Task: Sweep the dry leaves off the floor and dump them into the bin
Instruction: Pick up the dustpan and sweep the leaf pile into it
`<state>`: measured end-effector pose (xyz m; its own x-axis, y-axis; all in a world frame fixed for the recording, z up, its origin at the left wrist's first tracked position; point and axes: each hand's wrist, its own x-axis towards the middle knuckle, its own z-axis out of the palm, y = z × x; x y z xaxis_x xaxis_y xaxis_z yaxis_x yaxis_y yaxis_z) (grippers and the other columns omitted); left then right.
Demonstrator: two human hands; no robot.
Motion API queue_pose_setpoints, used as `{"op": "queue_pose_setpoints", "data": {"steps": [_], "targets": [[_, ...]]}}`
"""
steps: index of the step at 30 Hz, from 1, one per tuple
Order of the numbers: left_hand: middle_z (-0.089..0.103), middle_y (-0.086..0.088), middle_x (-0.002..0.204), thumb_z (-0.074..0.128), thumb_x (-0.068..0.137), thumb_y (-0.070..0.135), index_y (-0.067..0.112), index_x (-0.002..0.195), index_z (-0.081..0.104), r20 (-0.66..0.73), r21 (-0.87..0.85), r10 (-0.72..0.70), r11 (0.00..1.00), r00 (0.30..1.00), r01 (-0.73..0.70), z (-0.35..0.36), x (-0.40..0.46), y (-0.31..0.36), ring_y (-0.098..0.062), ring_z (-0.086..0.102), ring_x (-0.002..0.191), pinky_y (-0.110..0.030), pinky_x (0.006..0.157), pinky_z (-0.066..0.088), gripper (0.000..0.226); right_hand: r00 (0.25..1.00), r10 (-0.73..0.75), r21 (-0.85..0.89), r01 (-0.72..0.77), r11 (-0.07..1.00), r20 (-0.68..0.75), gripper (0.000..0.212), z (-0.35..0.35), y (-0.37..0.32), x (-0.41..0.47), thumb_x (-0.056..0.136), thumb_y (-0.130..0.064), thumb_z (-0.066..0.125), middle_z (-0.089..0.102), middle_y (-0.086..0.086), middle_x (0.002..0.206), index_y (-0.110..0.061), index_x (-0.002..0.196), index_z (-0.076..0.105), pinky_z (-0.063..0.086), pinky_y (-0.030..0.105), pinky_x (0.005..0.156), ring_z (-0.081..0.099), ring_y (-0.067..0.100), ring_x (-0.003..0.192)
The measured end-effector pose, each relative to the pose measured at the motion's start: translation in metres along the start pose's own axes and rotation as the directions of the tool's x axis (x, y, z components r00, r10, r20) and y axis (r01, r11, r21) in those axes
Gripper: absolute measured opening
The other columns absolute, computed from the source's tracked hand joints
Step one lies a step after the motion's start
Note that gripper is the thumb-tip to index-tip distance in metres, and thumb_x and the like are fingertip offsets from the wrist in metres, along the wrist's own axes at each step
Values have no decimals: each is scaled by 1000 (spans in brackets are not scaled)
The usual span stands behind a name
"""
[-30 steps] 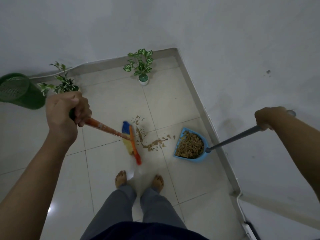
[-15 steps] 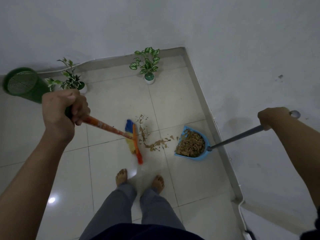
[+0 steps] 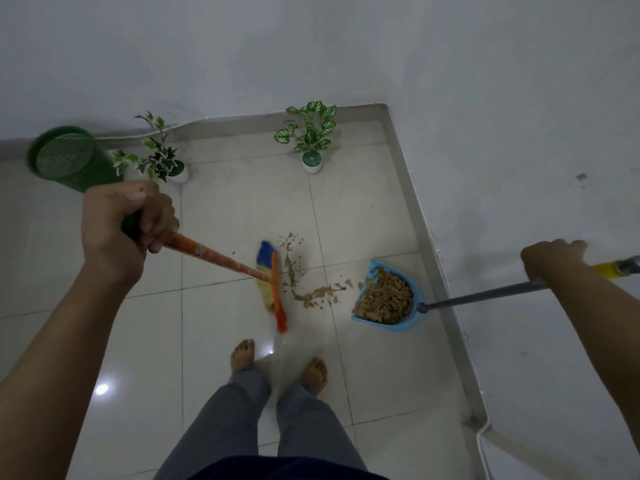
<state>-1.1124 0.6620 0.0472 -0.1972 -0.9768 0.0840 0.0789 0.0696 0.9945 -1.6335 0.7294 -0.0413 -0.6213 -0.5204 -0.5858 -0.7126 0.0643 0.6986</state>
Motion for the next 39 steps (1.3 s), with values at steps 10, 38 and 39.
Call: {"op": "queue_pose_setpoints", "data": {"steps": [10, 38, 39], "targets": [[33, 14, 37, 52, 74, 38, 26, 44, 41, -68, -155, 4, 988, 998, -14, -21, -13, 15, -5, 25, 33, -17, 39, 22, 34, 548, -549, 463, 834, 300, -631, 43, -107, -213, -107, 87, -21, 58, 49, 8, 128, -19, 129, 50, 40, 42, 103, 48, 25, 119], [34, 11, 37, 39, 71, 25, 24, 43, 41, -41, -132, 10, 991, 999, -15, -248, -6, 22, -9, 26, 32, -27, 40, 13, 28, 517, -539, 649, 757, -75, -665, 31, -300, -523, -305, 86, -10, 55, 51, 5, 63, -14, 57, 46, 26, 23, 51, 47, 17, 63], [34, 11, 37, 39, 71, 24, 23, 43, 41, -26, -146, -5, 989, 1000, 1, -247, -8, 18, -9, 27, 33, -26, 41, 14, 28, 551, -526, 677, 733, -67, -648, 32, -290, -522, -298, 84, -9, 55, 51, 6, 63, -15, 55, 45, 28, 25, 51, 48, 18, 63]]}}
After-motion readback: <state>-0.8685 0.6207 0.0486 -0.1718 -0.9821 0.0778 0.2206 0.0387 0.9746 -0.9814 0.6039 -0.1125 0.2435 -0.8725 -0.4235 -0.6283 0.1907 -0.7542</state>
